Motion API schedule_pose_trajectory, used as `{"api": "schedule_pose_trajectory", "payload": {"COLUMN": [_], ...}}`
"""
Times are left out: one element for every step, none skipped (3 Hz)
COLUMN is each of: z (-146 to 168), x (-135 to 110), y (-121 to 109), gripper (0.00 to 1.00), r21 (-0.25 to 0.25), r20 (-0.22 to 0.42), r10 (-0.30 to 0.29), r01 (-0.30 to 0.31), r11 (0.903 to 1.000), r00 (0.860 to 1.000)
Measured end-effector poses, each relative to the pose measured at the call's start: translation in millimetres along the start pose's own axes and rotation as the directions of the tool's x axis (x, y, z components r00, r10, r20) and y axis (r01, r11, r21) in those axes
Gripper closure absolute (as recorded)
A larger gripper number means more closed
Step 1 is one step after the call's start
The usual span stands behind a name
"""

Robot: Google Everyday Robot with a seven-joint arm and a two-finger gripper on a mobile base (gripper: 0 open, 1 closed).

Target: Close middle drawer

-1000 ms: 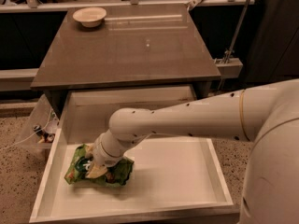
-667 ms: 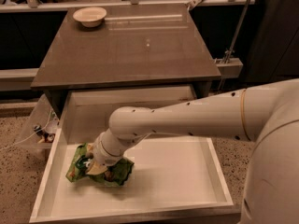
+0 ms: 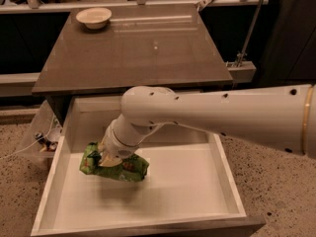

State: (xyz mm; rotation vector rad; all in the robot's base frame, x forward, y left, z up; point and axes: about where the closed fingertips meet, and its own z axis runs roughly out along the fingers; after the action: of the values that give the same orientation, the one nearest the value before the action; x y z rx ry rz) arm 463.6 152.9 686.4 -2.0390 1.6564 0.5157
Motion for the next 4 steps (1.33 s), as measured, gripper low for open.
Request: {"api": "schedule_pose_trajectory", "payload": {"z": [-42, -73, -98, -131], "x": [4, 10, 12, -3], "y": [-7, -14, -21, -36], "gripper": [1.00, 1.00, 1.00, 1.00], "r21": [0.044, 0.075, 0.095, 0.128], "r20": [0.010, 0.013, -0.005, -0.043], "r10": [0.008, 0.023, 0.032, 0.004], "r01": [-0.008, -0.024, -0.031, 0.002], "r11": [0.9990, 0.9969, 0.9950, 0.9917], "r00": [1.000, 1.000, 0.999, 0.999]}}
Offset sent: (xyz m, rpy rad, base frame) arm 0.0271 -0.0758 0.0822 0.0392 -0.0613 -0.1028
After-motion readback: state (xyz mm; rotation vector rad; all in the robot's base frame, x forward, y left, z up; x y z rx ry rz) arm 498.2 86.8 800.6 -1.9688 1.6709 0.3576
